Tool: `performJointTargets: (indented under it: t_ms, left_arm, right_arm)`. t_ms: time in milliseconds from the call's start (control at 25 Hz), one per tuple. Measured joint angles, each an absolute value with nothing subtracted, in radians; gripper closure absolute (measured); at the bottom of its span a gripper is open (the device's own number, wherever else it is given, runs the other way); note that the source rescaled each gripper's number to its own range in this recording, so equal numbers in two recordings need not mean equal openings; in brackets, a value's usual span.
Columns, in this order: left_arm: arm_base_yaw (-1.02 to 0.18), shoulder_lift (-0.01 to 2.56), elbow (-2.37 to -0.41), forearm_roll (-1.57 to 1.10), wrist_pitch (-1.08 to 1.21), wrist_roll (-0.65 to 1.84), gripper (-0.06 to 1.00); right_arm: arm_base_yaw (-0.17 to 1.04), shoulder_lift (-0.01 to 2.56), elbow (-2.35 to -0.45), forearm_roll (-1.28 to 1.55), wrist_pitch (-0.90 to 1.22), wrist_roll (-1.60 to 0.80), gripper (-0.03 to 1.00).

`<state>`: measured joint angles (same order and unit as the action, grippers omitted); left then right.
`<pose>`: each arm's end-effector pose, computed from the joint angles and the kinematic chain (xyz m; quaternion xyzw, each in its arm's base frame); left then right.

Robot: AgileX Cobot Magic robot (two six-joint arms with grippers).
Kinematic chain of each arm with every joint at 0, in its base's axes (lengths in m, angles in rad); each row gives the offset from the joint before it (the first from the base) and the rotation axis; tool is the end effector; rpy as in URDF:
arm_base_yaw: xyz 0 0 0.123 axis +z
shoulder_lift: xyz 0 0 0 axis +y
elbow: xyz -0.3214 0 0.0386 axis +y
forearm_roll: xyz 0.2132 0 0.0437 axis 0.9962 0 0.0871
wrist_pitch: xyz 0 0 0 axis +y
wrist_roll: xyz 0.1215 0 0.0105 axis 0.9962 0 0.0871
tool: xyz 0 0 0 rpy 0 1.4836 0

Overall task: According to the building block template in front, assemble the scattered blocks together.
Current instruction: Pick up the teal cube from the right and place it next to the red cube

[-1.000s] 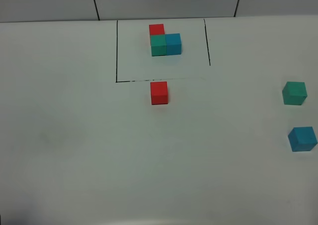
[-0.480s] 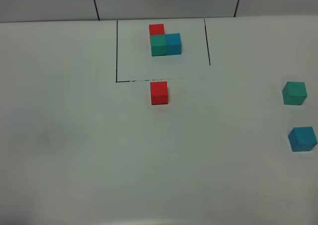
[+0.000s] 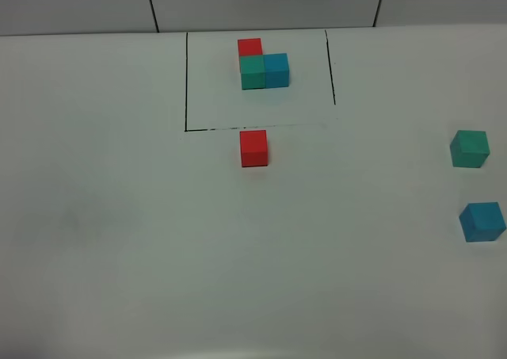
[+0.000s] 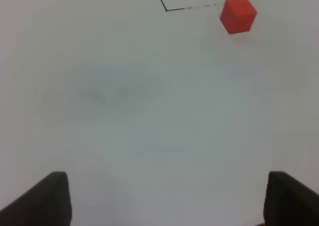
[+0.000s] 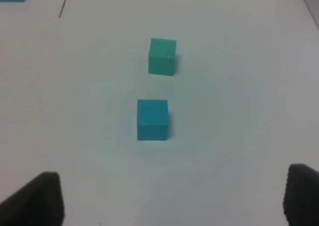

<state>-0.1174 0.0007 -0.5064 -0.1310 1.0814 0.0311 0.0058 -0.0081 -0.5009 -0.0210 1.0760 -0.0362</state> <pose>-0.0502 -0.0082 0.2468 0.0668 0.8527 -0.0875 0.5107 -0.0487 -0.0025 0.2447 -0.0174 0.8546 -0.0184 0.5186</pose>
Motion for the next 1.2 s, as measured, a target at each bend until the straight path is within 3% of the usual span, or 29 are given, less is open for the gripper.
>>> performJointTargets:
  t_ms: [240,1200]
  left_arm:
    - [-0.005,0.001,-0.506,-0.128,1.081,0.028,0.1]
    - [0.0,0.001,-0.506,-0.127,1.081,0.019,0.1]
  right_arm:
    - [0.006,-0.008,-0.501,-0.021,1.076,-0.036,0.11]
    - [0.006,-0.008,-0.501,-0.019,1.076,-0.036,0.11]
